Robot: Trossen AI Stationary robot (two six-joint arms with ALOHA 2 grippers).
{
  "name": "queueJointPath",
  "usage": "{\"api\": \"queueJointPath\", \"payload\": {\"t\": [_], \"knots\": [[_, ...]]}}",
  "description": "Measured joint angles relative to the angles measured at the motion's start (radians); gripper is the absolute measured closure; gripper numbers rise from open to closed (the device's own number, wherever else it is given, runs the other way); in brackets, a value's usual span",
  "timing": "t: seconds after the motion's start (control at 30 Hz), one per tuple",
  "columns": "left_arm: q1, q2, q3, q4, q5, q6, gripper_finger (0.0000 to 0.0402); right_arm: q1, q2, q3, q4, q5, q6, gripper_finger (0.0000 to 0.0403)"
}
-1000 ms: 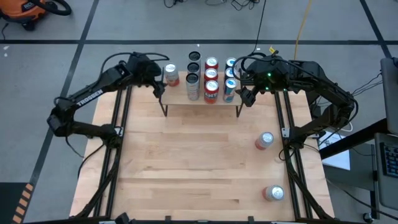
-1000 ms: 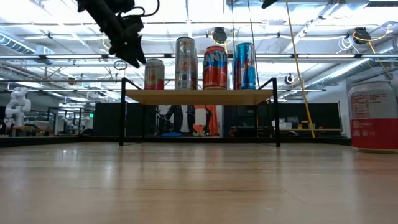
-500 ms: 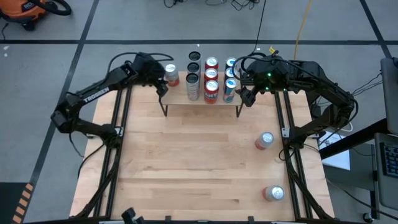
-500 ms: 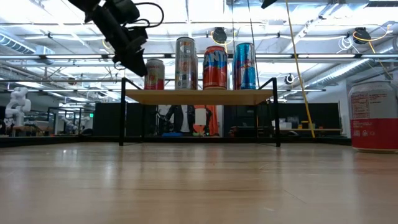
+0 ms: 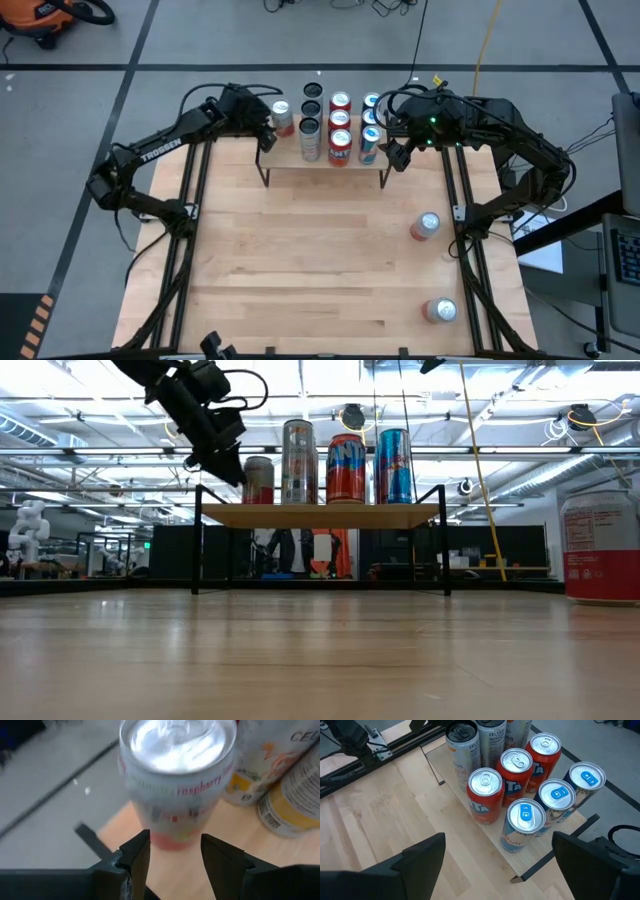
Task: Place canned beverage on shelf
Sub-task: Put the left pink and white soda can on the shelf
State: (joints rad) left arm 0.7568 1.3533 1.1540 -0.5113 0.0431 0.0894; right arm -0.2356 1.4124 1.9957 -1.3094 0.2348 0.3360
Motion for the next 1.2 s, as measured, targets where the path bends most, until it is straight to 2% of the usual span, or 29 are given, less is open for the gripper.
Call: {"api": "queueJointPath", "payload": {"t": [0.23,0.43,0.57,1.2], "knots": [[-0.019,-0.017,0.001,-0.202,0.075,-0.086,0.0227,0.0,0.0,0.0,0.0,0.0,0.017,0.0057],[-0.108,-0.016,0.001,-0.088,0.11,0.017,0.0227,0.0,0.0,0.0,0.0,0.0,0.011,0.0058],[-0.137,-0.016,0.001,-0.026,0.046,0.021,0.0227,0.0,0.0,0.0,0.0,0.0,0.009,0.0058],[-0.144,0.081,0.001,0.159,0.022,0.024,0.0227,0.0,0.0,0.0,0.0,0.0,0.011,0.0058]]}}
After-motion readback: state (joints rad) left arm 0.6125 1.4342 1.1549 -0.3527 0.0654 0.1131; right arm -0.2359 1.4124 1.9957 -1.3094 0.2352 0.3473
